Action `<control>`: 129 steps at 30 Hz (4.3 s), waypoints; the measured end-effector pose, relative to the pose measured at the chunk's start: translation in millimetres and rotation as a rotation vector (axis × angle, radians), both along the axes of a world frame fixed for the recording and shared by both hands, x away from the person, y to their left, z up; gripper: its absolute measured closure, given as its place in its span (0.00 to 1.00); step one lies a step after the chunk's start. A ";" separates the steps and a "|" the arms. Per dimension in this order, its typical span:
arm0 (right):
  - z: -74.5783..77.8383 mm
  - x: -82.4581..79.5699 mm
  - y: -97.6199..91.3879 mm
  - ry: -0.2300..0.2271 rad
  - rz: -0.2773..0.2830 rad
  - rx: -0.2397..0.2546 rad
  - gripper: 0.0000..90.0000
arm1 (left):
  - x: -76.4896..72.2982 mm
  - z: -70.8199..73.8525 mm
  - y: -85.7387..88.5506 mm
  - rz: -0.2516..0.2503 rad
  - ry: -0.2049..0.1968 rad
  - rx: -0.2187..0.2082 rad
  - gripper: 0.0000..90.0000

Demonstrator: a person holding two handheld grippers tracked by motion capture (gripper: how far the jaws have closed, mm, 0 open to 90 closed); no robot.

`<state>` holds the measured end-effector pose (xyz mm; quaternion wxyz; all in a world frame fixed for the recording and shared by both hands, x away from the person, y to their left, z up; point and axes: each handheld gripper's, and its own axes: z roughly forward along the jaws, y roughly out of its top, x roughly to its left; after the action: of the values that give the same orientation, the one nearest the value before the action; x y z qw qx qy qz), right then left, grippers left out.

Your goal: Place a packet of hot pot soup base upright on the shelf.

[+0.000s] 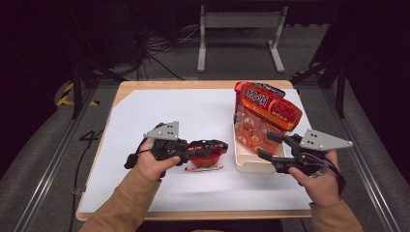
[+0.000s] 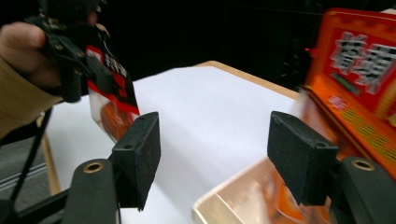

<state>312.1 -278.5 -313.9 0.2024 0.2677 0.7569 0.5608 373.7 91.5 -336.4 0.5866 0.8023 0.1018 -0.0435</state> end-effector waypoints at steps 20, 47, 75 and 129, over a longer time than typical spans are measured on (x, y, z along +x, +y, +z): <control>-28.3 7.1 -72.1 0.037 -0.217 -0.055 0.34 | 9.6 7.4 -22.9 0.010 -0.027 -0.036 1.00; -38.0 15.6 -88.6 0.065 -0.294 -0.123 0.33 | 29.8 8.2 -65.3 -0.030 -0.029 -0.105 1.00; -41.7 20.1 -96.0 0.101 -0.305 -0.097 0.32 | 44.3 -3.5 -122.5 -0.081 -0.036 -0.128 1.00; -44.8 19.9 -95.9 0.119 -0.290 -0.083 0.31 | 42.9 -42.7 -173.9 -0.099 -0.045 -0.094 0.99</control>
<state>332.0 -374.4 -358.7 0.2470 0.3983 0.7436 0.4769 416.6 -82.4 -379.1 0.6227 0.7788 0.0467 -0.0589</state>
